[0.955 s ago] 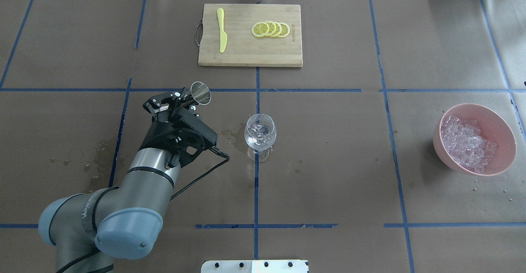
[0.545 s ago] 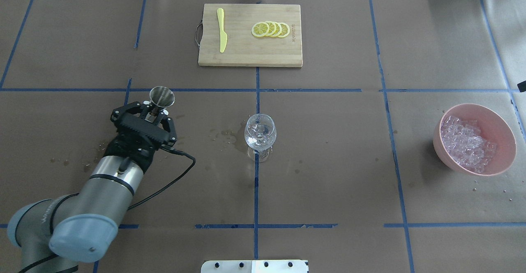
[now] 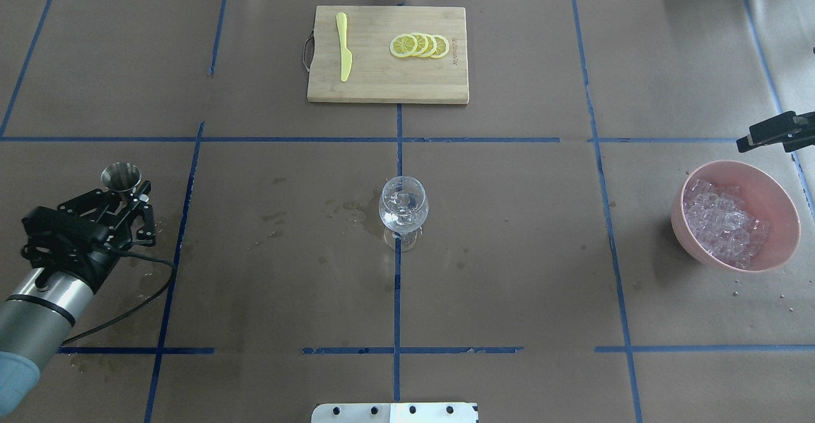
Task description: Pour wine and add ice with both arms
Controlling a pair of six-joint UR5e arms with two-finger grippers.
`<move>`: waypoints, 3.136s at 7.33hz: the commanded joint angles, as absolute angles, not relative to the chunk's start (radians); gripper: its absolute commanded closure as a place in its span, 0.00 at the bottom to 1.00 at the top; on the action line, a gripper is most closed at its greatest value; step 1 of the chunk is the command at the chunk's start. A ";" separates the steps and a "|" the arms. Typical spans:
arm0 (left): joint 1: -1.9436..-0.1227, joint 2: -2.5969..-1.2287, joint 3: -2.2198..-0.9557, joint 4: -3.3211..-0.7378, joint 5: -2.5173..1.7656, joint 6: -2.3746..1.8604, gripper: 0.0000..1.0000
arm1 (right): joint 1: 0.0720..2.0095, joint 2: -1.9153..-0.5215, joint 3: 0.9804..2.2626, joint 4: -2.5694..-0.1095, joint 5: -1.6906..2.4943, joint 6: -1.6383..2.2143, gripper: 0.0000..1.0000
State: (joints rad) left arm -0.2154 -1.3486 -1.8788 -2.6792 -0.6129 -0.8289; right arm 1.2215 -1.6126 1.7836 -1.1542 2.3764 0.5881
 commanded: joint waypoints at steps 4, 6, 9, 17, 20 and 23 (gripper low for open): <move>-0.201 -1.331 -1.590 -2.976 -0.603 -1.216 1.00 | 1.209 -1.621 1.816 -1.137 2.368 0.637 0.00; -0.201 -1.409 -1.536 -2.977 -0.574 -1.207 1.00 | 1.207 -1.621 1.816 -1.137 2.368 0.637 0.00; -0.198 -1.416 -1.551 -2.976 -0.514 -1.076 1.00 | 1.206 -1.621 1.816 -1.135 2.368 0.637 0.00; -0.187 -1.437 -1.522 -2.987 -0.499 -1.095 0.72 | 1.206 -1.621 1.816 -1.137 2.368 0.637 0.00; -0.172 -1.437 -1.505 -2.985 -0.500 -1.100 0.65 | 1.206 -1.621 1.816 -1.137 2.368 0.637 0.00; -0.170 -1.437 -1.502 -2.985 -0.502 -1.100 0.62 | 1.203 -1.621 1.816 -1.135 2.370 0.637 0.00</move>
State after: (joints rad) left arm -0.1711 -1.4373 -1.5030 -2.9851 -0.5014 -1.0998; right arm 1.2034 -1.6214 1.8162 -1.1364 2.3688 0.6366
